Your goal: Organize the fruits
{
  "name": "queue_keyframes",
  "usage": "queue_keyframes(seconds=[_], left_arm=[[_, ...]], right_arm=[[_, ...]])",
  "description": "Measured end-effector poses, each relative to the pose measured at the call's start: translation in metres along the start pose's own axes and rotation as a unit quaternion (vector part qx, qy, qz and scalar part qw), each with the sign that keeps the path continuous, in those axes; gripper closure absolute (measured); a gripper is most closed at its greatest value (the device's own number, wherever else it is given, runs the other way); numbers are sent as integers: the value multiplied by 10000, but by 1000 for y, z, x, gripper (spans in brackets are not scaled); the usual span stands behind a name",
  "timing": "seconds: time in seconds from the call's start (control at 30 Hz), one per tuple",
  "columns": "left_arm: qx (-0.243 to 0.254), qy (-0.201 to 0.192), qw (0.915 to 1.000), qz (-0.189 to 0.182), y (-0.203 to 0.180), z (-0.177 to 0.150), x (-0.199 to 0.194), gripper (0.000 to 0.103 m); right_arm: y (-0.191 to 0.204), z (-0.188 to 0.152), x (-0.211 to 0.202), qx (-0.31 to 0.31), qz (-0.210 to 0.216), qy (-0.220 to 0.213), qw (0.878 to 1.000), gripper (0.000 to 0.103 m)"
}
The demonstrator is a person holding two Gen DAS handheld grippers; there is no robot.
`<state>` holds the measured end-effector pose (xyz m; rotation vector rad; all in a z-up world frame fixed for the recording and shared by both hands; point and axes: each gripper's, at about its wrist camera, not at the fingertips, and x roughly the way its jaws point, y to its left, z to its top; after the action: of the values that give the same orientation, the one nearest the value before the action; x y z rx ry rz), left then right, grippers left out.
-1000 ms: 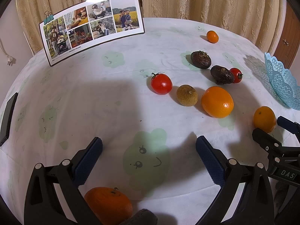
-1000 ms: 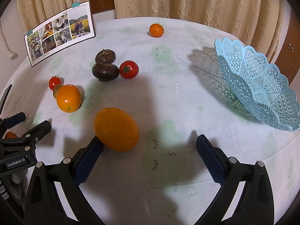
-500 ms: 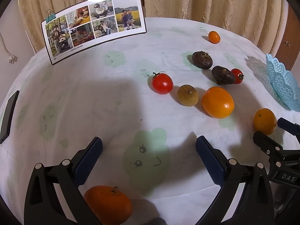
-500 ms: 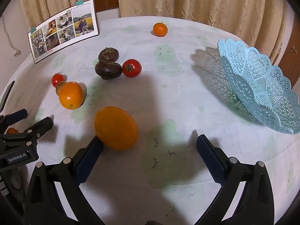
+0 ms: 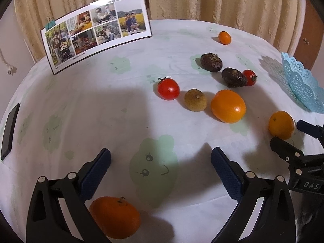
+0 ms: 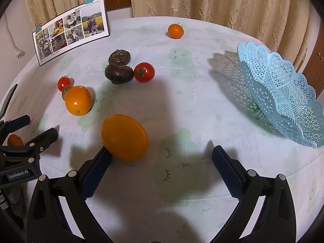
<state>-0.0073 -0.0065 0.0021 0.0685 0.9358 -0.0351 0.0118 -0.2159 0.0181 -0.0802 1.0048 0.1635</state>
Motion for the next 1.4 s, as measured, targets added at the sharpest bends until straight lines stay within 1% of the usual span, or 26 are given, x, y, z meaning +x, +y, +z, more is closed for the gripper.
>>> queue_keyframes(seconds=[0.13,0.23,0.33,0.43,0.6,0.73,0.9,0.97,1.0,1.07,1.13,1.17,1.23,1.3,1.37,1.4], left_arm=[[143,-115,9998,66,-4,1,-5,5],[93,-182,9998,90,-1,2,-11,5],[30,-326,9994,139,2,4,-20,5],[-3,-435,9989,171,4,5,-29,5],[8,-528,9984,219,7,4,-38,5],[-40,-599,9979,254,12,3,-44,5],[-246,-670,9971,265,34,5,-53,5],[-415,-713,9961,327,50,6,-58,5],[-489,-747,9952,388,59,7,-60,5],[-560,-788,9942,475,71,7,-62,5],[-613,-761,9941,479,81,6,-62,5],[-653,-729,9942,454,86,6,-61,5],[-706,-649,9948,349,93,3,-62,5],[-707,-545,9958,203,96,-1,-64,5],[-635,-468,9969,47,95,-8,-67,5],[-587,-441,9973,-4,93,-9,-68,5]], right_arm=[[3,-7,-11,-1,311,-162,9994,2],[7,-12,-20,10,512,-331,9981,2],[9,-15,-30,45,701,-598,9957,2],[11,-16,-39,99,885,-777,9930,2],[19,-18,-48,36,1021,-844,9912,2],[28,-19,-50,-32,1116,-816,9904,2],[38,-16,-47,-170,1047,-793,9912,4],[42,-14,-43,-210,1024,-731,9918,12],[43,-13,-40,-215,1007,-687,9923,14],[44,-11,-31,-197,986,-512,9936,26],[45,-10,-22,-159,957,-345,9947,30],[45,-10,-19,-157,942,-296,9950,33],[46,-10,-17,-167,910,-253,9954,34],[46,-10,-18,-181,876,-286,9956,40],[45,-10,-19,-166,869,-286,9957,52],[44,-10,-19,-146,880,-278,9956,54]])
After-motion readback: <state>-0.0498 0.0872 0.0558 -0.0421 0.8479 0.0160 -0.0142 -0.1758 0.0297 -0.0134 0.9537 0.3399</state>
